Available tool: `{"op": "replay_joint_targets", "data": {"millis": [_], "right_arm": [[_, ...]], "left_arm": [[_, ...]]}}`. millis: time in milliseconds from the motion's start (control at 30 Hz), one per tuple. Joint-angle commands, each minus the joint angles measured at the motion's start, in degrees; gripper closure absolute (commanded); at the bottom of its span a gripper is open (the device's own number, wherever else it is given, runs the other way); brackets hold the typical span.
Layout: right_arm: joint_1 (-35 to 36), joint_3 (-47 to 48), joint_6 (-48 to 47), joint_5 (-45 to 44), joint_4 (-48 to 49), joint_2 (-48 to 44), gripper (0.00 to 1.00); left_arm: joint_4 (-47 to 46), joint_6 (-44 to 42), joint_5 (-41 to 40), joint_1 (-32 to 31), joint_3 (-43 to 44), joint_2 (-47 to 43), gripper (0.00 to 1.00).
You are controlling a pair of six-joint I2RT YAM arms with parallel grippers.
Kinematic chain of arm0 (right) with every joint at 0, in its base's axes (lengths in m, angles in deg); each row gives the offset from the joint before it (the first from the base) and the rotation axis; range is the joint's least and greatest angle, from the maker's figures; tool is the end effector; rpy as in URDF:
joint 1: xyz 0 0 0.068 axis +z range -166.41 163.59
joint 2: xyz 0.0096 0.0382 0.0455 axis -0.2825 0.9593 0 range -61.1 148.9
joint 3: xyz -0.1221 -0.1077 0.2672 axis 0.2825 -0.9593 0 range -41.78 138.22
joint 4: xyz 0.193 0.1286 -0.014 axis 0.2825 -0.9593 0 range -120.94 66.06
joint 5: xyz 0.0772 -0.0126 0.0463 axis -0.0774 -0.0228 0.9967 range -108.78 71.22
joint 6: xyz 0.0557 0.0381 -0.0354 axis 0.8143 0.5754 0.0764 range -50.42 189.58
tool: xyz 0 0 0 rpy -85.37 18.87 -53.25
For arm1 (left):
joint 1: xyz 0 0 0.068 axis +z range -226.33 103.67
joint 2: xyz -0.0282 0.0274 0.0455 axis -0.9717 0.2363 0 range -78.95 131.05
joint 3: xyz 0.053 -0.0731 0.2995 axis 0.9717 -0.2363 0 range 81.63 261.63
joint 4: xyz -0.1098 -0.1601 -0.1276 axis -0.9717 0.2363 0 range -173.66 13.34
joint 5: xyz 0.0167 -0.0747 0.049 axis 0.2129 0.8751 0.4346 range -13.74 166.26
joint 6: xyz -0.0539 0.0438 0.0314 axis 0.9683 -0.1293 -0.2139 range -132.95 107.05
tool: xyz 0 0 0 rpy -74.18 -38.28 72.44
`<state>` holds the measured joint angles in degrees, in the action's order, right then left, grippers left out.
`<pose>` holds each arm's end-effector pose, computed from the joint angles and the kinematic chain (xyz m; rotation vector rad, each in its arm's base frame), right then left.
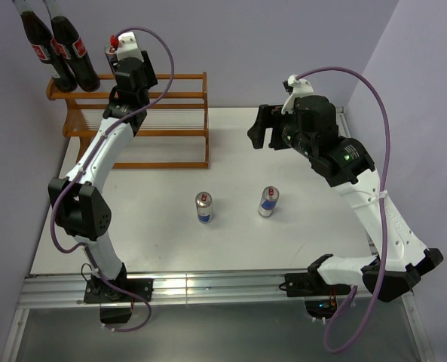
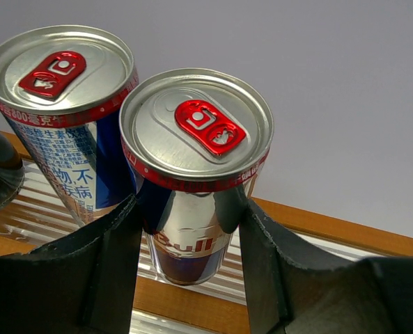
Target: Place and organize the beverage onto the shelf
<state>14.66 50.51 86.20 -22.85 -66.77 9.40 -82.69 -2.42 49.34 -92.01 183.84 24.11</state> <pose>0.1936 0.1114 0.4866 -0.1997 1.9574 0.4823 0.4266 -0.0893 0.4634 -0.2908 1.5725 0.0210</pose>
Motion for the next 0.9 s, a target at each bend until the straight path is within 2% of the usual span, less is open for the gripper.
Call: {"op": "replay_joint_targets", "data": {"millis": [0, 100, 167, 267, 300, 433, 700, 867], "right_arm": [[-0.4, 0.17, -0.89, 0.56, 2.93, -1.42, 0.12], [-0.4, 0.52, -0.8, 0.74, 2.84, -1.15, 0.12], [-0.4, 0.52, -0.71, 0.82, 2.84, -1.07, 0.12], [-0.4, 0.52, -0.8, 1.09, 2.84, -0.98, 0.12], [-0.4, 0.61, -0.89, 1.26, 2.84, -0.89, 0.12], [-0.4, 0.35, -1.15, 1.44, 3.19, -0.98, 0.11], [-0.4, -1.41, -1.24, 1.09, 3.72, -1.42, 0.07], [-0.4, -3.52, -1.5, -0.31, 3.63, -1.94, 0.04]], "left_arm": [[-7.3, -1.03, -1.38, 0.39, -0.61, -1.82, 1.0], [-6.95, -1.65, -1.73, 0.48, -0.44, -1.29, 1.0], [-6.6, -1.74, -1.56, 0.56, -0.26, -0.94, 0.96], [-6.69, -1.74, -0.69, 0.83, -0.96, -0.94, 0.78], [-6.77, -1.82, -0.42, 0.92, -0.96, -1.02, 0.66], [-6.77, -1.38, 0.55, 0.92, -2.28, -1.9, 0.44], [-5.98, -0.42, 1.87, 0.92, -3.25, -3.75, 0.21], [-6.07, 0.02, 3.36, 0.92, -4.56, -5.5, 0.19]]}}
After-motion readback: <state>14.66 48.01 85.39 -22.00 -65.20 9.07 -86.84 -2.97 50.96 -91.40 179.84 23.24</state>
